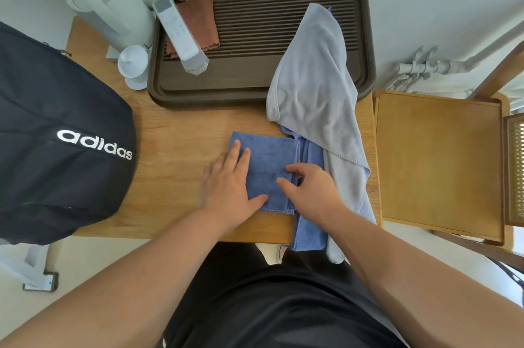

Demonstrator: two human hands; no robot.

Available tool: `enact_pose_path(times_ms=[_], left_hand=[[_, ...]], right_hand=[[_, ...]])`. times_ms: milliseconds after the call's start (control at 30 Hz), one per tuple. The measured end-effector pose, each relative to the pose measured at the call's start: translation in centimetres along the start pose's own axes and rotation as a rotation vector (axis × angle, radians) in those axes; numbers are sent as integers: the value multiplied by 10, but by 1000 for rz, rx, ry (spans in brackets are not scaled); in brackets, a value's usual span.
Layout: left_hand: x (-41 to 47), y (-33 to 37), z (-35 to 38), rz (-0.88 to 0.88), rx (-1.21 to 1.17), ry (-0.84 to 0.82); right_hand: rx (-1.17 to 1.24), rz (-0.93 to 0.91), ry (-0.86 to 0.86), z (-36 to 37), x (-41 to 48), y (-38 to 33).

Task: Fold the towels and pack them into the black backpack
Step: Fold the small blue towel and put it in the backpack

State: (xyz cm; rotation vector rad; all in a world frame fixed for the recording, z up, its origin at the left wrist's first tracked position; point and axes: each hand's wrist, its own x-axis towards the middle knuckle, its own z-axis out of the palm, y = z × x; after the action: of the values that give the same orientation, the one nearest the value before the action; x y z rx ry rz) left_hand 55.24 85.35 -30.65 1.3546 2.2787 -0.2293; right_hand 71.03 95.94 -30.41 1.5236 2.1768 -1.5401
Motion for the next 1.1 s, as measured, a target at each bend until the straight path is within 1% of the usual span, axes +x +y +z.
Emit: enact_pose_path(times_ms=[33, 100, 133, 200, 233, 300, 333, 400, 500, 567, 633, 667, 733, 800, 867, 933, 1000, 1100], left_hand=[[0, 1, 3, -1, 10, -32], [0, 2, 8, -17, 11, -97], [0, 3, 11, -22, 14, -121], [1, 2, 16, -13, 37, -128], [1, 1, 17, -3, 53, -122], [0, -2, 18, 20, 78, -101], [0, -5, 18, 29, 80, -93], [-4, -10, 17, 41, 46, -62], [-12, -23, 16, -34, -91, 77], [-13, -35, 12, -140, -195, 156], [-11, -47, 6, -213, -230, 164], [-8, -52, 3, -226, -225, 150], [-3, -61, -5, -212, -198, 121], [3, -65, -14, -160, -177, 96], [12, -66, -22, -94, -193, 47], [20, -66, -27, -14, -192, -29], [26, -61, -29, 45, -135, -80], [30, -51, -26, 17, -74, -82]], right_hand=[[-47, 0, -8, 1, 2, 0], [-251, -51, 8, 0, 4, -2], [-363, -121, 54, -1, 5, -5], [-507, -339, 150, -5, 9, -15], [-579, -446, 149, -5, 14, -21], [-799, -598, 48, -3, 31, -32], [-907, -634, -24, -2, 40, -36], [-1029, -612, -158, -3, 51, -42], [-1041, -500, -215, -4, 53, -47], [-943, -370, -271, 0, 44, -54], [-884, -263, -371, 3, 33, -57], [-901, -251, -384, 5, 28, -57], [-918, -261, -301, 5, 26, -57], [-870, -292, -166, 3, 31, -56], [-808, -360, -94, 4, 38, -55], [-848, -429, -118, 6, 47, -57], [-929, -426, -171, 6, 58, -60], [-1000, -416, -214, 9, 68, -60]])
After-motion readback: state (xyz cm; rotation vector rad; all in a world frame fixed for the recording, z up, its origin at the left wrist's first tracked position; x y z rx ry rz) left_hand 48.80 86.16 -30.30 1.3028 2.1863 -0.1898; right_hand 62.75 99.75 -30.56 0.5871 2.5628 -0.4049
